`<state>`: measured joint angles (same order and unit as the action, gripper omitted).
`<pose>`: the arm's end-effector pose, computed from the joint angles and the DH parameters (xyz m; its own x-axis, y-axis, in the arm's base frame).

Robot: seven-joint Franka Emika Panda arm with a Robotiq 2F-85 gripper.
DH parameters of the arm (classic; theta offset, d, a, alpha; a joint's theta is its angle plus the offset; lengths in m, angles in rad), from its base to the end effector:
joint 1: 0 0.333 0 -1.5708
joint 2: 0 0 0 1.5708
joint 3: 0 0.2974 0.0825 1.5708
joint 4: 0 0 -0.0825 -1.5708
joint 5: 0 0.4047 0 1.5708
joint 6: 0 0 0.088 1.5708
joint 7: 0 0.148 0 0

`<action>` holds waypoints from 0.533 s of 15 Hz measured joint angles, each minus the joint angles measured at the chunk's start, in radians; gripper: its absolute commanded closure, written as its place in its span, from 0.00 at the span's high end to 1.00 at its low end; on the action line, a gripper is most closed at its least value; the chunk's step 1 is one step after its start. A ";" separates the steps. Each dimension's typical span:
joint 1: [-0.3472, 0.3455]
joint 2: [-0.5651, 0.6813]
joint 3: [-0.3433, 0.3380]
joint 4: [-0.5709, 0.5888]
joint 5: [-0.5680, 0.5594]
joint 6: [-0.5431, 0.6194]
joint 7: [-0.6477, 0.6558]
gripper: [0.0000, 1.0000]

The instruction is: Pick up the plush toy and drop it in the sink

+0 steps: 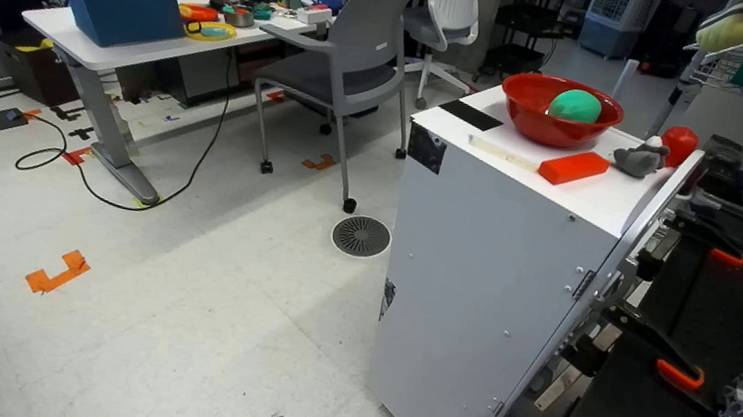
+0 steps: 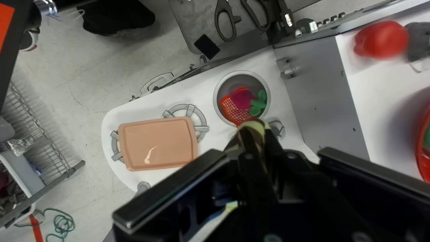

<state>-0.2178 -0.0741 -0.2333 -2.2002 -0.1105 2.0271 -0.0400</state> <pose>0.4644 -0.2362 0.3357 0.9308 -0.3501 -0.1052 -0.3439 -0.9362 0.0724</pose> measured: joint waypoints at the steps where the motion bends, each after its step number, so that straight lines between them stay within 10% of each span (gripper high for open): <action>1: -0.002 0.010 -0.003 0.005 0.005 0.002 0.000 0.02; 8: -0.014 0.098 -0.011 0.078 0.052 0.014 -0.014 0.02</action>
<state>-0.2316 0.0243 -0.2440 -2.1220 -0.0582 2.0415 -0.0536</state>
